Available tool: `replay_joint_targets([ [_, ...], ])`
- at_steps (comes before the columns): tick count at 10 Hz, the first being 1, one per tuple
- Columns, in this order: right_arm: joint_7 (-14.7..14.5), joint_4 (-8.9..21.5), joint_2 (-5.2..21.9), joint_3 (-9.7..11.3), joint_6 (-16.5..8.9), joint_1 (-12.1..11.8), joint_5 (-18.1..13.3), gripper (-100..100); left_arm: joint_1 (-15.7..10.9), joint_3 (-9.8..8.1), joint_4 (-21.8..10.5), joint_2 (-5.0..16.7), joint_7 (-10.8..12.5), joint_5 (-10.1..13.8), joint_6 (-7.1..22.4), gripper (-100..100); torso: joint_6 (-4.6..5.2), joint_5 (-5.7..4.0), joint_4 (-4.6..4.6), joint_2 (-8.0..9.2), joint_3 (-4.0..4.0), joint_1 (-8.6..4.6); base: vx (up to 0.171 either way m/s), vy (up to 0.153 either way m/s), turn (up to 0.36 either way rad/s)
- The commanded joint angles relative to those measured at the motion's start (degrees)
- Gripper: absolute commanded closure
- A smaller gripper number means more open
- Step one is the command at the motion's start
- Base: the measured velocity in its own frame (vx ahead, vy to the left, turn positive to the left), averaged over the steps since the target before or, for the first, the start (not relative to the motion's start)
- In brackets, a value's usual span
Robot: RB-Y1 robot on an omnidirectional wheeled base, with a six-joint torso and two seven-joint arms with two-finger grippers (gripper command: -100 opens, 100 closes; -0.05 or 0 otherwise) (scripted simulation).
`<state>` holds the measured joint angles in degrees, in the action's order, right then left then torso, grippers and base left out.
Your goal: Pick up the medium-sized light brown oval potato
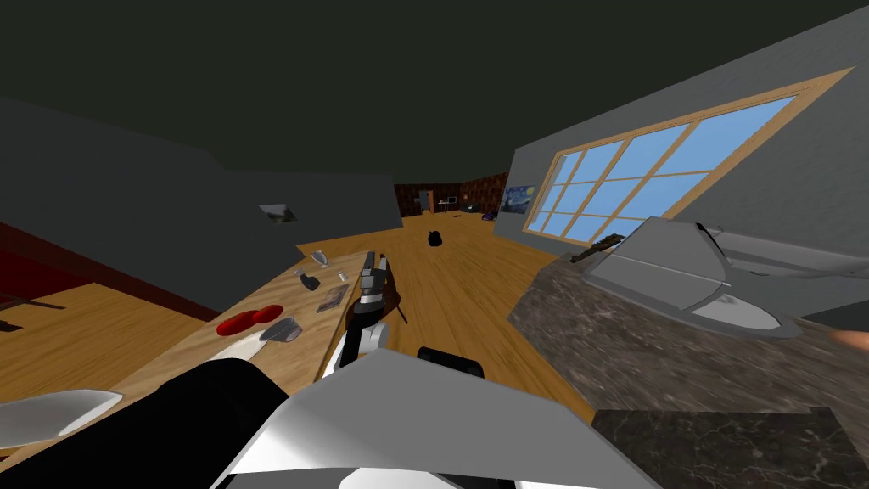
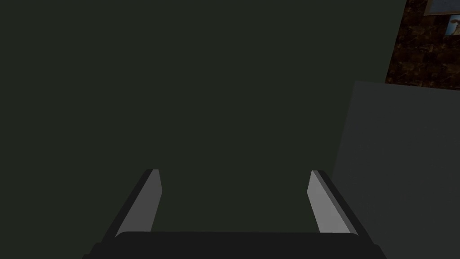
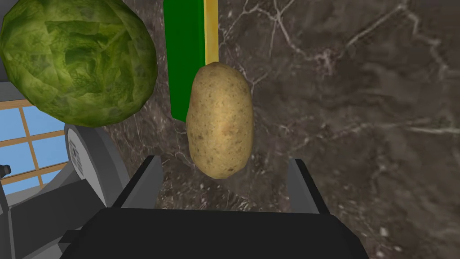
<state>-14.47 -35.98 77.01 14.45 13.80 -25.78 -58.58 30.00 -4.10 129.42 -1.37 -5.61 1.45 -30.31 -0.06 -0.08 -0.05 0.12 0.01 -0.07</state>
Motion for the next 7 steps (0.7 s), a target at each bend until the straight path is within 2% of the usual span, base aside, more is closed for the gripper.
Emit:
replay_joint_targets([
  [1,0.11,-0.73,1.93,-0.62,1.65,-0.22,0.61,-100,0.0,0.0,0.0,0.0,0.0,0.0,0.0,0,0.0,0.0,0.0,0.0,0.0,0.0,-0.178,0.042,0.098],
  [2,0.11,-0.73,1.93,-0.62,1.65,-0.22,0.61,-100,-0.01,0.0,0.0,0.0,0.0,0.0,0.0,0,-0.02,0.01,0.03,0.14,0.08,0.05,-0.174,0.007,0.051],
  [3,0.93,-1.63,3.35,-0.76,3.4,-0.41,0.87,-100,0.0,0.0,0.0,0.0,0.0,0.0,0.0,0,0.03,-0.01,0.05,0.19,0.12,-0.05,-0.177,-0.049,0.106],
  [7,2.32,-2.51,4.63,-0.86,7.02,0.02,1.17,-100,0.0,-0.01,0.0,0.01,0.0,0.0,0.0,0,0.0,-0.1,0.01,0.01,0.01,-0.41,-0.123,-0.069,0.095],
])
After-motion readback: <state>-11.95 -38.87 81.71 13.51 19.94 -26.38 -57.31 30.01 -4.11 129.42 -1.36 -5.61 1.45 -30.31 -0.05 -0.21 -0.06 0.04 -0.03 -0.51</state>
